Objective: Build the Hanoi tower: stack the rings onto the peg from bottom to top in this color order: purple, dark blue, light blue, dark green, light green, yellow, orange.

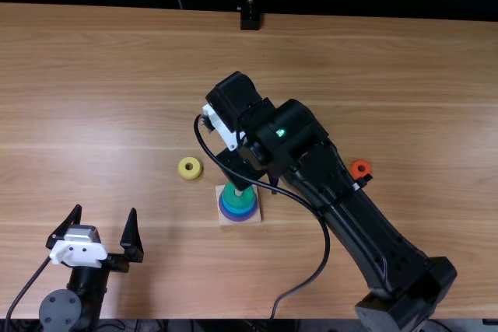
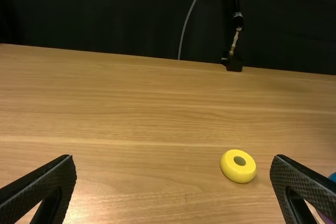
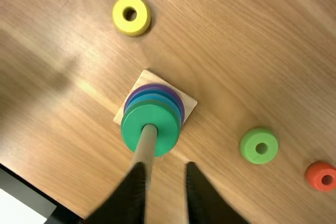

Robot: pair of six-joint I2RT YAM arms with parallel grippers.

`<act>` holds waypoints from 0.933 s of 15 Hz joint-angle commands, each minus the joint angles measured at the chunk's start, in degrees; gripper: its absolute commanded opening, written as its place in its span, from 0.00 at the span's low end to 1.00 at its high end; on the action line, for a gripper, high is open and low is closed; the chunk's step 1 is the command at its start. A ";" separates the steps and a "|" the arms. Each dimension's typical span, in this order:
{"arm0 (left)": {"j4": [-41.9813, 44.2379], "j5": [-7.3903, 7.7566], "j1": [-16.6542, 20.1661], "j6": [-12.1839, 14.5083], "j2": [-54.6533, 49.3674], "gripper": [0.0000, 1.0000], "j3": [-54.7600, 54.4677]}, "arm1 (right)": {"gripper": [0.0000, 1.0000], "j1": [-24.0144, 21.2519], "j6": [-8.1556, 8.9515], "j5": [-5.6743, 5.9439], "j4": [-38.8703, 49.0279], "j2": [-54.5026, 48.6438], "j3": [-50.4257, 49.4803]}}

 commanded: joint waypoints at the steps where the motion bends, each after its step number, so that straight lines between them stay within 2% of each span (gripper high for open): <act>1: -0.03 0.03 -0.03 0.78 -0.71 1.00 -1.08 | 1.00 -0.13 -0.02 1.13 0.80 0.36 -0.21; 2: -0.03 0.03 -0.03 0.78 -0.71 1.00 -1.08 | 1.00 -0.22 -0.02 1.76 1.75 0.36 -0.57; 3: -0.03 0.03 -0.03 0.78 -0.71 1.00 -1.08 | 1.00 -0.31 -0.02 3.24 3.86 0.28 -0.92; 5: -0.03 0.03 -0.03 0.78 -0.71 1.00 -1.08 | 1.00 -1.54 0.19 7.46 9.66 0.10 -2.50; 6: -0.03 0.03 -0.03 0.78 -0.71 1.00 -1.08 | 1.00 -3.21 0.08 8.93 12.72 -0.08 -5.31; 7: -0.03 0.03 -0.03 0.78 -0.71 1.00 -1.08 | 1.00 -4.88 -0.02 9.35 15.67 -0.52 -8.48; 11: -0.03 0.03 -0.03 0.78 -0.71 1.00 -1.08 | 1.00 -11.73 0.19 9.35 29.39 -6.84 -21.31; 12: -0.03 0.03 -0.03 0.78 -0.71 1.00 -1.08 | 1.00 -13.05 -0.34 9.25 28.96 -7.02 -24.38; 14: -0.03 0.03 -0.03 0.78 -0.71 1.00 -1.08 | 1.00 -15.34 -0.13 9.14 28.96 -7.20 -29.83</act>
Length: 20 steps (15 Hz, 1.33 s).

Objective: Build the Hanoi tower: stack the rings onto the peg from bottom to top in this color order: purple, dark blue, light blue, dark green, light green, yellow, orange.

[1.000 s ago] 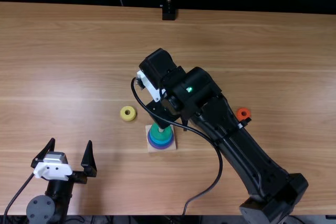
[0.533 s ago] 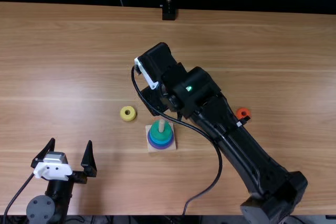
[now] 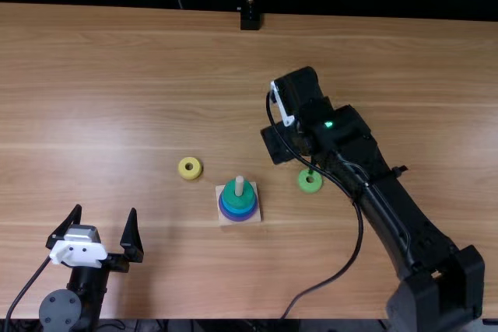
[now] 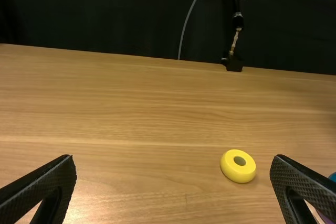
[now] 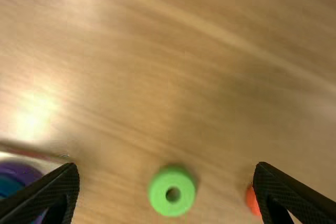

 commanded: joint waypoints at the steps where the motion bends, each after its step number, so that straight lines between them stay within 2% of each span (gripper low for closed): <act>1: -0.03 0.03 -0.03 0.78 -0.71 1.00 -1.08 | 1.00 -2.65 0.66 0.28 -0.15 -0.86 -3.81; 2: -0.03 0.03 -0.03 0.78 -0.71 1.00 -1.08 | 1.00 -4.49 0.66 -0.35 0.07 -0.86 -5.83; 3: -0.03 0.03 -0.03 0.78 -0.71 1.00 -1.08 | 1.00 -5.81 0.87 -2.15 0.17 -0.94 -7.07; 4: -0.03 0.03 -0.03 0.78 -0.71 1.00 -1.08 | 1.00 -7.13 0.87 -5.41 0.70 -0.86 -8.21; 5: -0.03 0.03 -0.03 0.78 -0.71 1.00 -1.08 | 1.00 -9.07 0.98 -10.06 0.59 -0.86 -9.17; 6: -0.03 0.03 -0.03 0.78 -0.71 1.00 -1.08 | 1.00 -10.30 1.08 -15.65 0.49 -0.86 -10.14; 7: -0.03 0.03 -0.03 0.78 -0.71 1.00 -1.08 | 1.00 -10.74 1.08 -19.55 0.28 -0.77 -10.67; 8: -0.03 0.03 -0.03 0.78 -0.71 1.00 -1.08 | 1.00 -10.82 1.08 -20.71 0.17 -0.77 -11.20; 9: -0.03 0.03 -0.03 0.78 -0.71 1.00 -1.08 | 1.00 -10.91 1.08 -20.81 0.49 -0.77 -11.55; 12: -0.03 0.03 -0.03 0.78 -0.71 1.00 -1.08 | 1.00 -10.91 0.87 -20.07 0.91 -0.77 -11.64; 14: -0.03 0.03 -0.03 0.78 -0.71 1.00 -1.08 | 1.00 -11.00 0.87 -17.12 0.91 -0.68 -11.99; 15: -0.03 0.03 -0.03 0.78 -0.71 1.00 -1.08 | 1.00 -10.91 0.87 -16.17 0.91 -0.51 -12.16; 20: -0.03 0.03 -0.03 0.78 -0.71 1.00 -1.08 | 1.00 -10.56 1.08 -15.96 1.01 -0.33 -14.45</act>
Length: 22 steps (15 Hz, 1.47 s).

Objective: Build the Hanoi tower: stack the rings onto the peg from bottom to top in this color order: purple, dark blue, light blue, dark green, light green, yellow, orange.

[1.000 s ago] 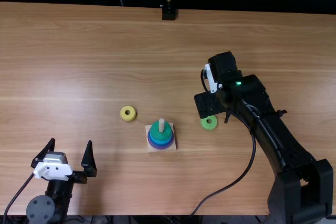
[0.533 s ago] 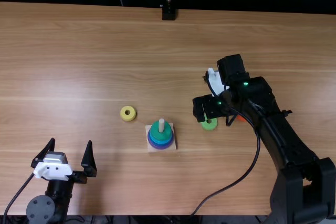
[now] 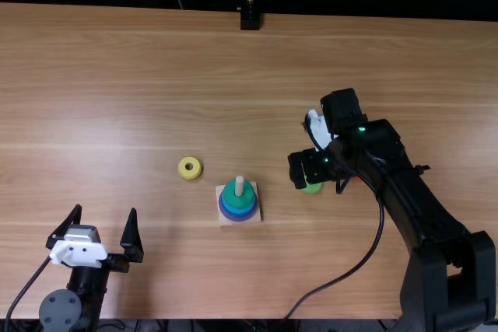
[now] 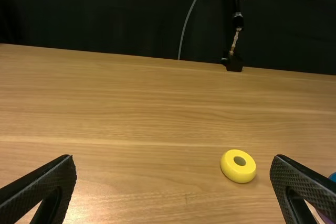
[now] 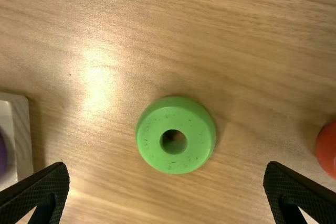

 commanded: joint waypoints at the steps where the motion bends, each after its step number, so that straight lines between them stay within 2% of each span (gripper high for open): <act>1: -0.01 0.03 -0.03 0.78 -0.73 1.00 -1.08 | 1.00 0.30 0.36 0.62 0.03 -0.33 -0.94; 3: -0.01 0.03 -0.03 0.78 -0.73 1.00 -1.08 | 1.00 0.30 0.36 0.73 2.25 -0.24 -1.56; 5: -0.01 0.03 -0.03 0.78 -0.73 1.00 -1.08 | 1.00 0.39 0.47 2.84 4.67 -0.15 -2.52; 6: -0.01 0.03 -0.03 0.78 -0.73 1.00 -1.08 | 1.00 0.39 0.47 3.47 5.20 -0.15 -2.79; 11: -0.01 0.03 -0.03 0.78 -0.73 1.00 -1.08 | 1.00 0.48 0.79 3.68 5.20 0.02 -3.93; 13: -0.01 0.03 -0.03 0.78 -0.73 1.00 -1.08 | 1.00 1.36 3.21 3.68 5.30 0.11 -4.11; 14: -0.01 0.03 -0.03 0.78 -0.73 1.00 -1.08 | 1.00 2.06 3.63 3.68 5.30 0.11 -4.11; 15: -0.01 -0.07 -0.03 0.78 -0.73 1.00 -1.08 | 1.00 2.68 3.63 4.21 5.30 0.20 -4.19; 17: -0.01 -0.07 -0.03 0.78 -0.73 1.00 -1.08 | 1.00 3.64 3.74 7.27 5.20 2.31 -4.11; 18: -0.01 0.03 -0.03 0.78 -0.73 1.00 -1.08 | 1.00 3.82 3.74 7.80 5.20 2.92 -4.11; 22: -0.01 0.03 -0.03 0.78 -0.73 1.00 -1.08 | 1.00 3.82 3.74 7.80 5.20 4.07 -4.55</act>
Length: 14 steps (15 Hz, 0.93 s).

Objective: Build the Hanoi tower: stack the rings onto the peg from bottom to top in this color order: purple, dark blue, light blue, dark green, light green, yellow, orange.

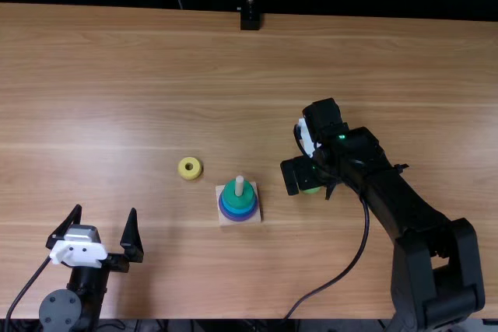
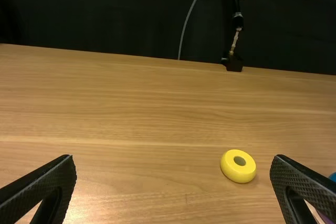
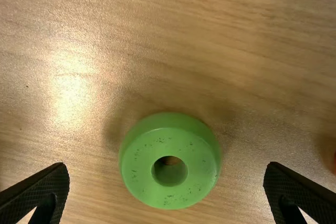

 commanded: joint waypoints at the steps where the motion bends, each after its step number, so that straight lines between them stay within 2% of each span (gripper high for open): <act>1: -0.05 0.08 -0.03 0.80 -0.71 1.00 -1.08 | 1.00 0.41 0.70 1.15 0.04 1.29 -0.92; 11: -0.05 0.08 -0.03 0.80 -0.71 1.00 -1.08 | 1.00 0.41 0.70 0.94 0.04 3.75 -0.13; 12: -0.05 0.08 -0.03 0.80 -0.71 1.00 -1.08 | 0.87 0.41 0.70 1.04 0.04 3.75 -0.21; 13: -0.05 0.08 -0.03 0.80 -0.71 1.00 -1.08 | 0.57 0.41 0.60 0.83 0.15 3.75 -0.56; 14: -0.05 0.08 -0.03 0.80 -0.71 1.00 -1.08 | 0.32 0.41 0.49 0.73 0.15 3.75 -0.83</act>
